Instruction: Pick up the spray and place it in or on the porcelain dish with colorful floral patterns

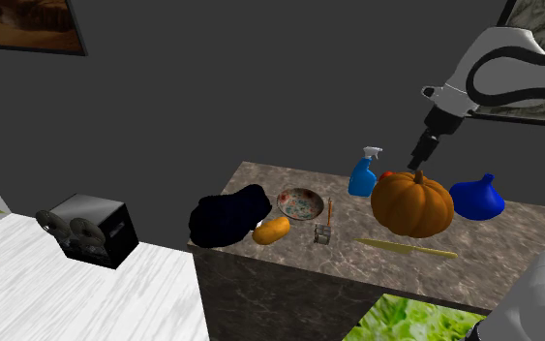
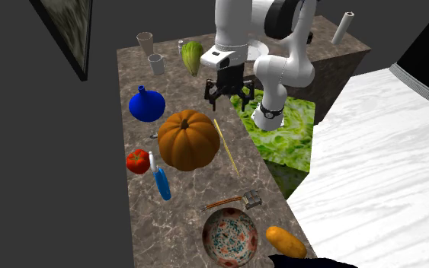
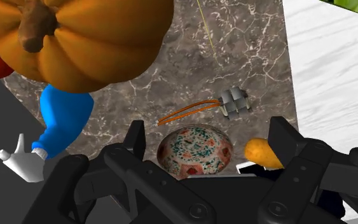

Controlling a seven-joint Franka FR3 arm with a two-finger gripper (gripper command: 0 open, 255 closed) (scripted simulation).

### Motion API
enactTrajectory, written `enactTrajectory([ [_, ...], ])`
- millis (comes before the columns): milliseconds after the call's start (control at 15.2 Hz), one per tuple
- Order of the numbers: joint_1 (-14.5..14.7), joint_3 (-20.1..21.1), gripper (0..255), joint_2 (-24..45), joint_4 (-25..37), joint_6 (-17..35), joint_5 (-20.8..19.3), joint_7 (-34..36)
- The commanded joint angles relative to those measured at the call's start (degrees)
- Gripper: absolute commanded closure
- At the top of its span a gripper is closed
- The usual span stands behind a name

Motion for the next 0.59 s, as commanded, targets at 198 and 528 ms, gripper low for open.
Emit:
enactTrajectory([
  [198, 2.46, -9.04, 0, 7.43, 0.29, 9.17, 0.71, -10.57],
  [528, 7.69, -19.38, 0, 16.92, 3.51, 16.46, 5.52, -23.05],
])
